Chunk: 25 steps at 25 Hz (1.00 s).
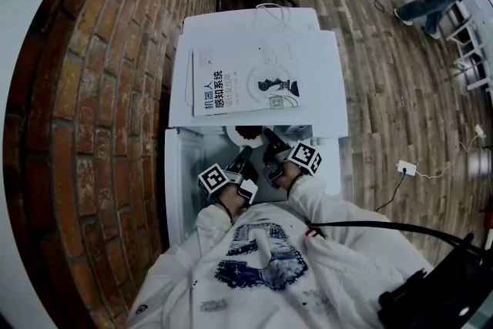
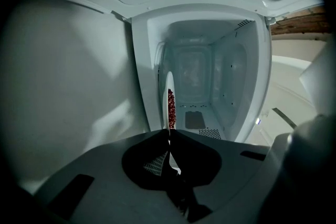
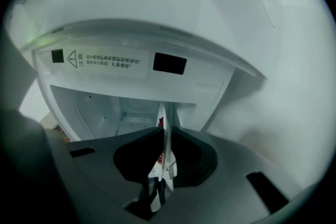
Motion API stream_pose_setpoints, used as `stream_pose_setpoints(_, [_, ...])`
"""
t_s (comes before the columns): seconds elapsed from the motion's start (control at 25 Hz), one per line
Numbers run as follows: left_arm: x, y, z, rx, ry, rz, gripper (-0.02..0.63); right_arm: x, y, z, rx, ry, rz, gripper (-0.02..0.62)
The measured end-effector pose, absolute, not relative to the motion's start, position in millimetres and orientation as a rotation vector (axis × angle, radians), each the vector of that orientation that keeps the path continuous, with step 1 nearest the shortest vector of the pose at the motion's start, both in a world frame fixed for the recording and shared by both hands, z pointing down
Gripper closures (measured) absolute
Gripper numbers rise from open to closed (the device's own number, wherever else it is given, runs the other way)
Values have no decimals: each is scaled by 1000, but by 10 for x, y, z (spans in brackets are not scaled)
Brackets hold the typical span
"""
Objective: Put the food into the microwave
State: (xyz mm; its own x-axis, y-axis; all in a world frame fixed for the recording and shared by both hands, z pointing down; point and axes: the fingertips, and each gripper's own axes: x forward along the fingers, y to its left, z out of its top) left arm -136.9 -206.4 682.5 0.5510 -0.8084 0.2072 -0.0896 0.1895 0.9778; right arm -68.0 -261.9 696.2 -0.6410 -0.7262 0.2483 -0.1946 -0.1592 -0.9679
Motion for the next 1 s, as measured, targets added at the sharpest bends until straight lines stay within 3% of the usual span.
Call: stream_pose_setpoints(1.0, [-1369, -2213, 6906, 1291, -906, -647, 585, -659, -2337, 6941, -945, 1793, -1914, 568])
